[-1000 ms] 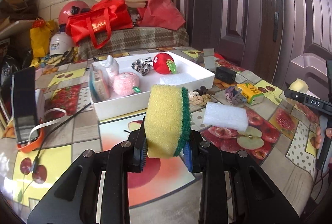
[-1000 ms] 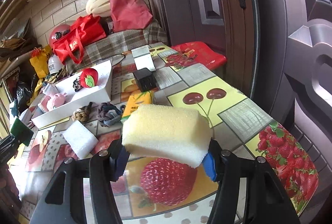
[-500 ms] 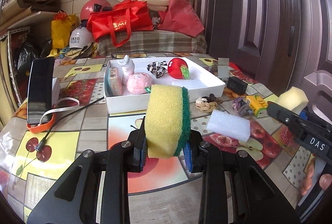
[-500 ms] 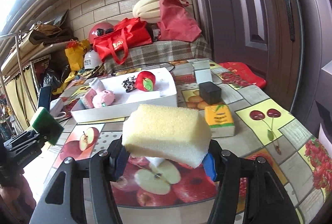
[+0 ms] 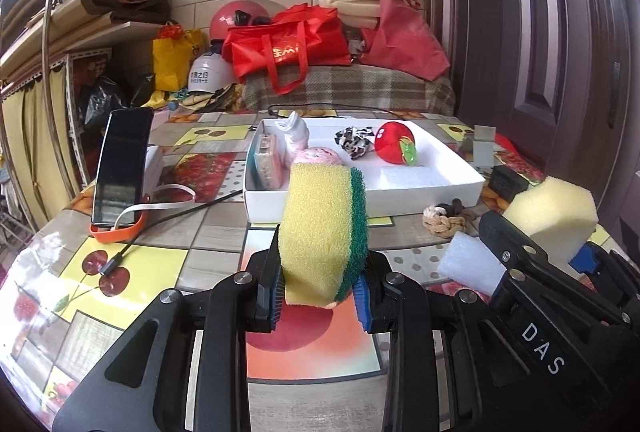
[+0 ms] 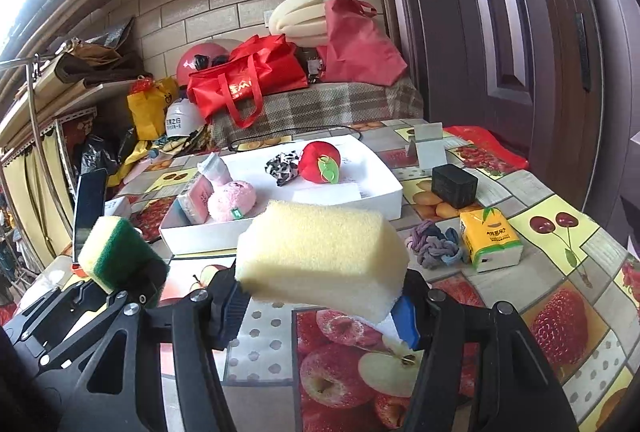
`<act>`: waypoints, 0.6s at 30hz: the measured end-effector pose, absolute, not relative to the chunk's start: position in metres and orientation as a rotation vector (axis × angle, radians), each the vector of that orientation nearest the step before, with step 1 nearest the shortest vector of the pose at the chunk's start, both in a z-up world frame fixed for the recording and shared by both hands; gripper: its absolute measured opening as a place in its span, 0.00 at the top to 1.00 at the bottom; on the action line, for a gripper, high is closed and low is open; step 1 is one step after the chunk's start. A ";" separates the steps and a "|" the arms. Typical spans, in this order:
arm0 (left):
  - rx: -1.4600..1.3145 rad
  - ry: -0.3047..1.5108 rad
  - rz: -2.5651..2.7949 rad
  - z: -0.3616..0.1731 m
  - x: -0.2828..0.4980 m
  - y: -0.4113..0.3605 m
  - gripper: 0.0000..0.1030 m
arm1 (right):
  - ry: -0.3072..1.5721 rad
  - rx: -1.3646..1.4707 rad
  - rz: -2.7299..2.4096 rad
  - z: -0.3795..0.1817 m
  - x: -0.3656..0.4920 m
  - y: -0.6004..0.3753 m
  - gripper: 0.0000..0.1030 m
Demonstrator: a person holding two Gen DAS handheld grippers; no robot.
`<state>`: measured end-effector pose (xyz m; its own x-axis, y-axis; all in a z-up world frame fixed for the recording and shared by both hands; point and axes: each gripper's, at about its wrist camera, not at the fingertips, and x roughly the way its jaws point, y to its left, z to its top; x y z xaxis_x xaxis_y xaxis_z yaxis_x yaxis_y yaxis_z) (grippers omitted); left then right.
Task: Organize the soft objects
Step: 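Carry the sponge and yellow foam block over the white box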
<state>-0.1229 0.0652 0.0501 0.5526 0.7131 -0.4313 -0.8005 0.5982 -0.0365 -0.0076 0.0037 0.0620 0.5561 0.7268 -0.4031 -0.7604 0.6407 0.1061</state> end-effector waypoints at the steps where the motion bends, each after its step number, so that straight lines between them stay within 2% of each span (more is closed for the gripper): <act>1: -0.241 0.398 0.916 0.049 -0.122 0.067 0.73 | 0.432 -0.090 0.862 0.062 -0.009 0.004 0.41; 18: -0.206 0.393 0.947 0.047 -0.113 0.095 0.73 | 0.434 -0.104 0.860 0.056 0.007 0.034 0.41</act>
<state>-0.1134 0.0950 0.0470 0.5210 0.7464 -0.4141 -0.8203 0.5720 -0.0012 0.0067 0.0339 0.0563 0.5710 0.7108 -0.4106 -0.7527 0.6531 0.0838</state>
